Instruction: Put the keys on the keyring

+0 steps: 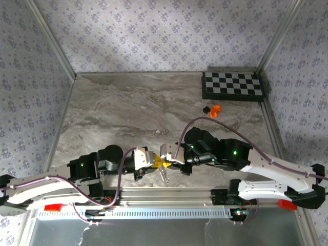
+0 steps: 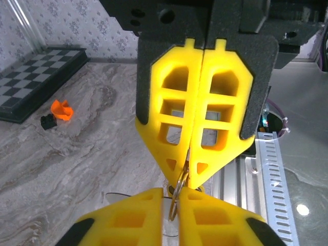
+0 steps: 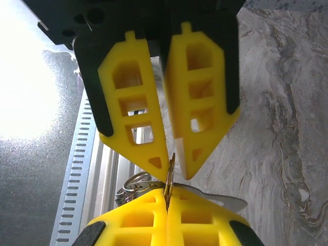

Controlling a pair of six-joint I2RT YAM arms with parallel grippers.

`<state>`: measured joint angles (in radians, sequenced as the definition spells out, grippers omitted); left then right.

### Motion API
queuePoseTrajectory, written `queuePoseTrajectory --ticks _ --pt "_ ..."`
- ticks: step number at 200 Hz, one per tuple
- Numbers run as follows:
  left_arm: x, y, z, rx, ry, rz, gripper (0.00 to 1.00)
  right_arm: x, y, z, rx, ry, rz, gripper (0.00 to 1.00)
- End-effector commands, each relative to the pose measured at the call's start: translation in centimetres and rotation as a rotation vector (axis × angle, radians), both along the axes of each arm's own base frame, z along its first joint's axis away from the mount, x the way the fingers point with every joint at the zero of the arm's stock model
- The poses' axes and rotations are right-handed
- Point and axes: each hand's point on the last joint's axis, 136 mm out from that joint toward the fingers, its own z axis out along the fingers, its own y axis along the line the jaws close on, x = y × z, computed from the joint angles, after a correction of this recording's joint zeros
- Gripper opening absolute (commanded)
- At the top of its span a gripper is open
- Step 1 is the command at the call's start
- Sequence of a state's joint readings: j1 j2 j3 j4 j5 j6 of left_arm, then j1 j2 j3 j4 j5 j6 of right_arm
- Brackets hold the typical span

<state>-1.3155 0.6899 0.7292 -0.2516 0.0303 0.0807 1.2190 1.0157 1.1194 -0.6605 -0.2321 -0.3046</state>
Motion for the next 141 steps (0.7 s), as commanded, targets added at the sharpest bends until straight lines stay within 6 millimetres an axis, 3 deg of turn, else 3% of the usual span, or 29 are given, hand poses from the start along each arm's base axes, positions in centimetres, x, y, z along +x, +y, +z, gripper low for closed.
queuePoseTrajectory --ticks 1,18,69,87,109,141 --pt "0.2 -0.1 0.9 -0.037 -0.022 0.008 0.07 -0.5 0.7 1.7 0.062 0.003 0.035 0.00" --pt "0.0 0.2 1.4 -0.063 -0.024 0.001 0.00 -0.6 0.8 1.8 0.068 0.002 0.037 0.00" --pt "-0.4 1.5 2.9 -0.171 -0.023 0.002 0.00 -0.5 0.9 1.6 0.062 -0.025 0.021 0.00" --pt "-0.5 2.1 3.6 -0.213 -0.032 0.009 0.00 -0.6 1.1 2.4 0.117 -0.022 0.019 0.20" --pt "-0.6 2.8 4.6 -0.268 -0.046 0.010 0.00 -1.0 1.4 3.3 0.192 -0.018 0.034 0.35" --pt "-0.9 3.2 5.4 -0.305 -0.057 -0.003 0.00 -1.1 1.8 4.0 0.250 -0.034 0.045 0.38"
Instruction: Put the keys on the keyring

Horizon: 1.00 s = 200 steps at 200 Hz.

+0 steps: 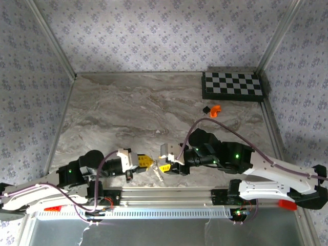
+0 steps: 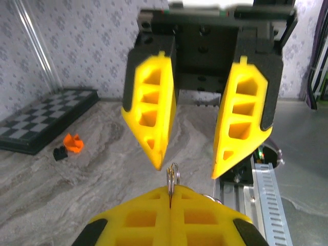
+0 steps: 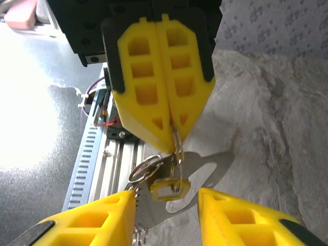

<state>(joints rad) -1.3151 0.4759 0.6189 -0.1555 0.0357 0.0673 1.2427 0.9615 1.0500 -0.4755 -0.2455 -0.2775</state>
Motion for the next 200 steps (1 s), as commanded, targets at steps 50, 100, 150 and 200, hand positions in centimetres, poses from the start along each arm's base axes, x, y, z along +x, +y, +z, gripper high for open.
queuePoseTrajectory --ticks 50,100,150,200 --pt "-1.0 0.2 2.9 -0.144 -0.026 -0.054 0.00 -0.5 0.6 3.2 0.161 -0.017 0.028 0.38" --pt "-2.0 0.2 3.5 -0.194 -0.028 -0.112 0.00 -0.8 0.8 3.5 0.193 -0.002 0.051 0.31" --pt "-2.1 0.1 3.6 -0.201 -0.027 -0.116 0.00 -1.1 0.5 3.2 0.192 0.007 0.062 0.17" --pt "-2.1 0.2 3.7 -0.212 -0.025 -0.116 0.00 -1.1 0.5 2.1 0.158 0.019 0.059 0.00"
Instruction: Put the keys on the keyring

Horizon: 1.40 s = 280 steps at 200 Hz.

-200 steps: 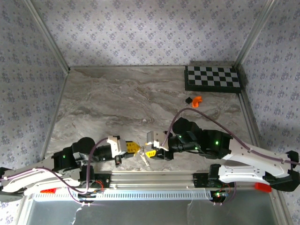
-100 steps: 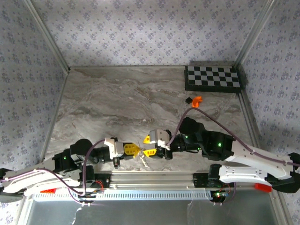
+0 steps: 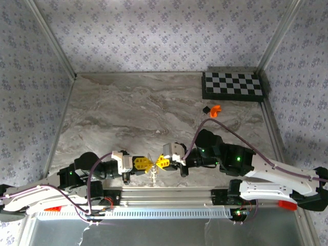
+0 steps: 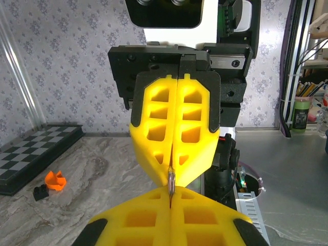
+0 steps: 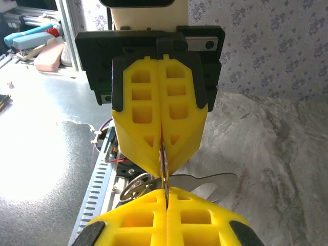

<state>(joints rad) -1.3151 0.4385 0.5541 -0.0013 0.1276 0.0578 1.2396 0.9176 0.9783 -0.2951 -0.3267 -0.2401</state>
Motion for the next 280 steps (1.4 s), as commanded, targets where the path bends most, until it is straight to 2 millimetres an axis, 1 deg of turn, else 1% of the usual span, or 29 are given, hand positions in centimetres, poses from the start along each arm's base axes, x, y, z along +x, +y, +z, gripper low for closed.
queuePoseTrajectory --ticks 1,21,68,113,133,143,150,171,179,187,207,223,248,280 --pt "-0.5 0.4 2.1 -0.088 -0.004 -0.026 0.00 0.0 -0.2 -0.1 0.003 0.003 0.001 0.00" --pt "-0.6 0.4 2.4 -0.097 -0.012 -0.032 0.00 0.0 -0.3 -0.5 -0.011 0.012 -0.001 0.00" --pt "-1.2 0.2 3.0 -0.119 -0.027 -0.070 0.00 0.5 0.1 -2.5 -0.112 0.039 -0.010 0.00" --pt "-1.4 0.3 3.1 -0.125 -0.025 -0.075 0.00 0.7 -0.3 -2.5 -0.105 0.036 -0.018 0.00" --pt "-1.3 0.3 3.1 -0.126 -0.026 -0.072 0.00 0.9 -0.3 -2.0 -0.084 0.028 -0.025 0.03" --pt "-1.2 0.3 3.0 -0.123 -0.025 -0.069 0.00 0.8 -0.3 -1.5 -0.062 0.023 -0.022 0.07" --pt "-1.2 0.2 3.0 -0.122 -0.024 -0.068 0.00 0.6 -0.5 -1.0 -0.035 0.019 -0.015 0.11" --pt "-1.2 0.2 2.8 -0.120 -0.021 -0.065 0.00 0.3 -1.1 0.5 0.068 -0.001 -0.012 0.33" --pt "-1.1 0.2 2.8 -0.121 -0.021 -0.063 0.00 0.2 -1.3 0.8 0.099 -0.001 -0.014 0.38" --pt "-1.1 0.3 2.8 -0.126 -0.021 -0.063 0.00 0.2 -1.5 1.1 0.125 0.000 -0.013 0.40" --pt "-1.2 0.2 2.8 -0.128 -0.018 -0.067 0.00 -0.1 -1.5 1.5 0.156 0.007 -0.003 0.40" --pt "-1.2 0.1 2.7 -0.125 -0.015 -0.070 0.00 0.0 -1.3 1.5 0.167 0.010 -0.004 0.36" --pt "-1.3 0.0 2.6 -0.122 -0.013 -0.078 0.00 -0.2 -1.1 2.2 0.203 0.014 0.013 0.35" --pt "-1.3 -0.1 2.5 -0.123 -0.012 -0.076 0.00 -0.8 -0.6 1.7 0.188 0.040 0.056 0.34"
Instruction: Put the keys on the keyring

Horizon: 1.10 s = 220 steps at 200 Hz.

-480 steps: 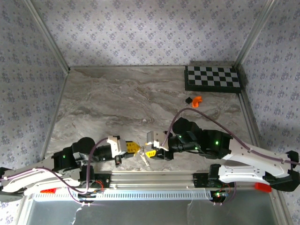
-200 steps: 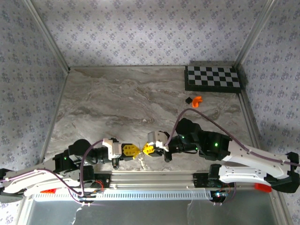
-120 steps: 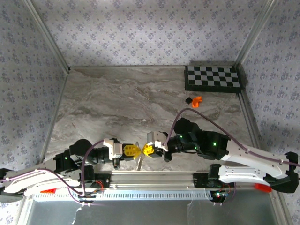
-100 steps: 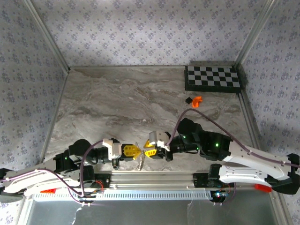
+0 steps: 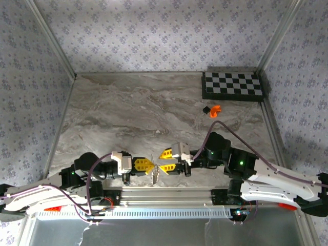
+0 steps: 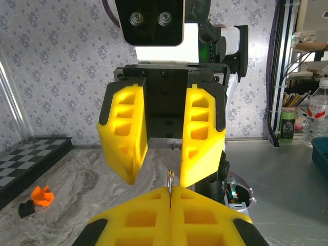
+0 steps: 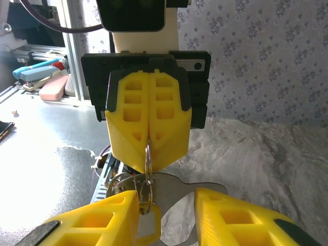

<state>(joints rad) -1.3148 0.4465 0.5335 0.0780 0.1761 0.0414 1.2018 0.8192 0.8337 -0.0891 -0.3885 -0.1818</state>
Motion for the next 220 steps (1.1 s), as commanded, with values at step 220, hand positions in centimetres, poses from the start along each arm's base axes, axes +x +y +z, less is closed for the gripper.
queuePoseTrajectory --ticks 220 --pt "-0.2 0.1 1.5 -0.079 0.005 -0.011 0.00 -0.2 0.5 0.1 0.006 0.056 0.050 0.24"
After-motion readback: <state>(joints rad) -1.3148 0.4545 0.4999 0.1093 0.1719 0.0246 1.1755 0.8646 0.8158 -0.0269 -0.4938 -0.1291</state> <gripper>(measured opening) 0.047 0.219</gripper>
